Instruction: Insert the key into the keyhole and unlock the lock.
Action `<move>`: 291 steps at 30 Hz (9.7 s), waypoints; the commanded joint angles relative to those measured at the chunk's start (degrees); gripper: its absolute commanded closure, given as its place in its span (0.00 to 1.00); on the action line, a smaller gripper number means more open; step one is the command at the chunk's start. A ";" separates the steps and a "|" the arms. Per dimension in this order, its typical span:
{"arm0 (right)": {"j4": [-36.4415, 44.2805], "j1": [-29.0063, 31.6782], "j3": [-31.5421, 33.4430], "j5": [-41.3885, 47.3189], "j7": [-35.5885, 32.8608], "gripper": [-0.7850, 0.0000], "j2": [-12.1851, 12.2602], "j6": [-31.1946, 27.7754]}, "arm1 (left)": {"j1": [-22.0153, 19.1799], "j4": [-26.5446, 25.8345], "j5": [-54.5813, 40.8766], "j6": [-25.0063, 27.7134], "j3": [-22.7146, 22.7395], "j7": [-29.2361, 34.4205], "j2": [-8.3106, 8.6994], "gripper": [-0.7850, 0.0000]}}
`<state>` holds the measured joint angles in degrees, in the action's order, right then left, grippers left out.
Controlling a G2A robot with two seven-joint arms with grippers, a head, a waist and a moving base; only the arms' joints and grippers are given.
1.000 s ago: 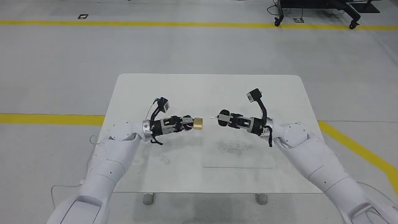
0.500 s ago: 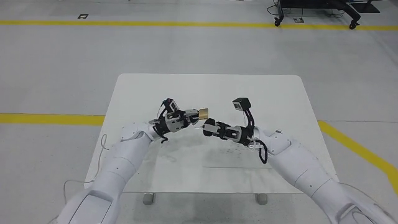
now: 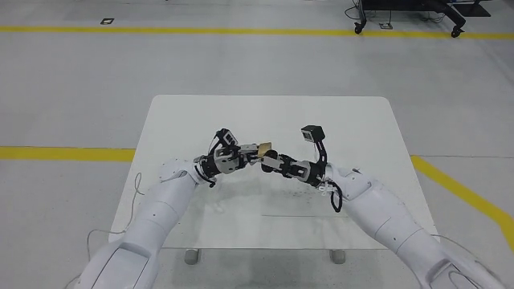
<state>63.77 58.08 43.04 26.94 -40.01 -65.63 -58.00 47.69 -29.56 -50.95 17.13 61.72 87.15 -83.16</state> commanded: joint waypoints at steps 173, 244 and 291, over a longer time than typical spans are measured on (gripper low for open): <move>26.17 21.56 12.26 -18.96 36.89 1.00 -3.24 43.01 | -2.27 -12.78 9.05 -10.67 -8.48 -31.17 4.80 1.00; 25.02 21.49 7.72 -41.21 60.90 1.00 -11.33 47.10 | 7.20 -26.57 15.37 0.79 0.40 -40.09 5.81 1.00; 26.68 24.67 11.78 -36.47 53.88 1.00 -13.63 46.56 | 8.76 -29.61 22.33 0.22 1.39 -44.94 5.72 1.00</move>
<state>90.39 82.65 54.79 -9.32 13.72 -79.22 -11.54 56.44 -59.16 -28.71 17.37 63.06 42.25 -77.45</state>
